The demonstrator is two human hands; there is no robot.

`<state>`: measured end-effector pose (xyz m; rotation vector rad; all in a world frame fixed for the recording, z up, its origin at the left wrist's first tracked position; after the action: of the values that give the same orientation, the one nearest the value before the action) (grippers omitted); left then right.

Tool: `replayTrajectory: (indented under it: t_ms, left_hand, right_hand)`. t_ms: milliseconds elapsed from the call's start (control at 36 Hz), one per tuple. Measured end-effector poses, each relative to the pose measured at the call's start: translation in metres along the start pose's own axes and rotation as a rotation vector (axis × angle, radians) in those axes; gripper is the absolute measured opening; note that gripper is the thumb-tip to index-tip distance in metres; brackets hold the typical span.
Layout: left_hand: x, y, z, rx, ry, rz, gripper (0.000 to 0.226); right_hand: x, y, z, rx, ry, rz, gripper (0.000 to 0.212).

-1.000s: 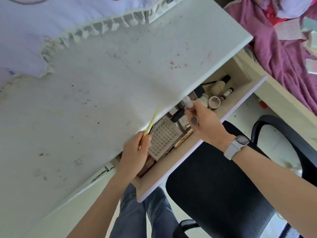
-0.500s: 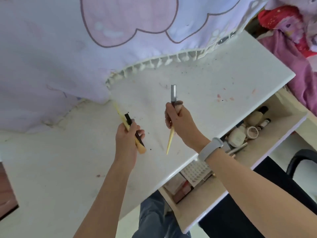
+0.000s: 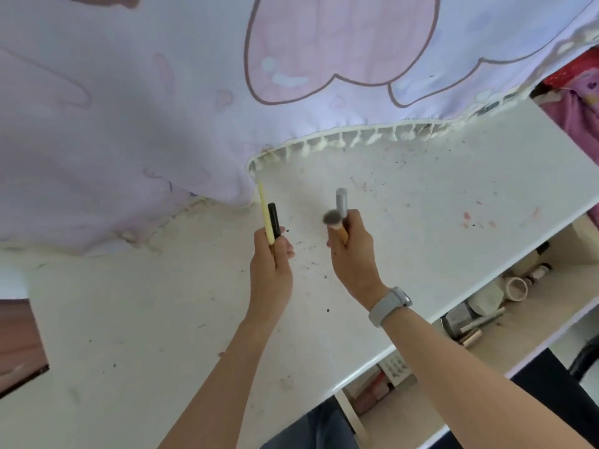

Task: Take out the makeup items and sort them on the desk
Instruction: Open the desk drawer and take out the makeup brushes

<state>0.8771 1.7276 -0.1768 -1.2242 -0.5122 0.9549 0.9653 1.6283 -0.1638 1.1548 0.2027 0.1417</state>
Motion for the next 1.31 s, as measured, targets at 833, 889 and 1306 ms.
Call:
replayTrajectory:
  t_ms: [833, 889, 1306]
  left_hand:
    - [0.012, -0.007, -0.016, 0.482, -0.332, 0.135, 0.024]
    - [0.014, -0.007, -0.015, 0.477, -0.329, 0.133, 0.026]
    - [0.009, -0.005, -0.016, 0.436, -0.15, 0.027, 0.049]
  right_hand:
    - [0.032, -0.015, -0.015, -0.51, 0.267, 0.418, 0.039]
    - [0.027, -0.018, -0.011, -0.505, 0.275, 0.472, 0.036]
    - [-0.001, -0.026, 0.007, -0.548, 0.255, 0.651, 0.038]
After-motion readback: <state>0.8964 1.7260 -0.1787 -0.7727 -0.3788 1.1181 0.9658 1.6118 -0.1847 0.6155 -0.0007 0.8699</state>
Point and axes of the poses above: each hand's wrist, its own x-axis towards the middle knuckle, its own z-axis out of the back of the hand, y = z × x, the point moved 3 cm from there along x, towards the middle knuckle, and after that the axes turned 13 degrees about -y, right-handed, at the moved point
